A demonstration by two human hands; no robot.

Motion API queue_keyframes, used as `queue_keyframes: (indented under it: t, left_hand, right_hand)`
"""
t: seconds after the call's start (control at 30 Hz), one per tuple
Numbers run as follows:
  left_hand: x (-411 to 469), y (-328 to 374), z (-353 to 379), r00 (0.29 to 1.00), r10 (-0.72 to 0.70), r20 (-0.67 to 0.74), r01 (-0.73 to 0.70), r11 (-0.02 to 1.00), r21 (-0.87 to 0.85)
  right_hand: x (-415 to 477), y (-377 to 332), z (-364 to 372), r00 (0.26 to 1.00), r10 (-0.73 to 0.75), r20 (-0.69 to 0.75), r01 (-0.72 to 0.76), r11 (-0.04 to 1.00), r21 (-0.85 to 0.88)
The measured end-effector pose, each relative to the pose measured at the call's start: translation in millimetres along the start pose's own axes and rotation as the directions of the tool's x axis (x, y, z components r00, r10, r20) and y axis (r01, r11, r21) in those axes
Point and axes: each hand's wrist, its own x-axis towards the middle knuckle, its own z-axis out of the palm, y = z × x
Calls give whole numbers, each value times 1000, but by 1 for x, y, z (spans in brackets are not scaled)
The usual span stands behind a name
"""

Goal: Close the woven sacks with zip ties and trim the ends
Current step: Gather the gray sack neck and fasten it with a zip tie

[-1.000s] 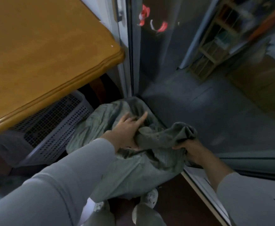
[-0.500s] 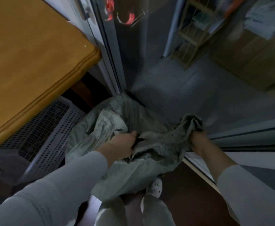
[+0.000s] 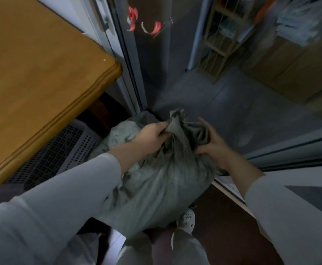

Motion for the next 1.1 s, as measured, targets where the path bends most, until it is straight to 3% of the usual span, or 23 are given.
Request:
queue_keyframes:
  t: [0.07, 0.1, 0.17, 0.23, 0.3, 0.33, 0.37, 0.43, 0.47, 0.57, 0.7, 0.9, 1.03, 1.1]
  left_hand:
    - [0, 4, 2, 1000, -2, -14, 1, 999, -36]
    - [1, 6, 5, 1000, -3, -21, 2, 999, -41]
    - [2, 9, 8, 999, -31, -30, 29, 997, -74]
    - [-2, 12, 6, 993, -114, -20, 107, 972, -211]
    - [-7, 10, -2, 979, -192, 67, 203, 910, -363]
    - [-10, 4, -6, 970, -201, 137, 233, 929, -287]
    - [-13, -4, -10, 958, -202, 205, 223, 971, -86]
    - [-21, -24, -15, 930, -186, 317, 84, 947, 311]
    - [-25, -34, -15, 917, -178, 358, 23, 918, 397]
    - [-34, -51, -3, 908, -215, 360, 49, 907, 418]
    - [-41, -54, 10, 958, -216, 189, 104, 874, 475]
    - [-29, -42, -6, 998, -52, -28, 58, 946, 319]
    - [-26, -31, -1, 997, -66, -45, 75, 973, 217]
    - [-24, -28, 3, 994, -101, -45, 107, 980, 169]
  right_hand:
    - [1, 0, 23, 955, 114, 273, -80, 988, -133]
    - [2, 0, 35, 943, 160, 293, -82, 962, -261]
    - [4, 0, 59, 987, 108, 118, -64, 943, -326]
    - [4, -2, 74, 994, 9, -108, -26, 987, -156]
    - [3, -1, 78, 972, 86, -218, -83, 996, 21]
    - [2, 1, 75, 960, 158, -231, -135, 984, 113]
    - [2, 3, 72, 949, 221, -225, -182, 966, 181]
    - [-2, 3, 69, 937, 291, -193, -241, 940, 242]
    - [-4, 3, 68, 936, 304, -180, -252, 931, 264]
    - [-7, 5, 63, 931, 332, -155, -262, 899, 351]
    - [-6, 9, 54, 916, 377, -135, -303, 872, 385]
    - [-7, -6, 59, 979, 182, -89, -171, 979, 115]
    - [-9, -9, 72, 961, 155, 227, -106, 971, -216]
    - [-8, -12, 86, 943, 176, 282, -42, 905, -423]
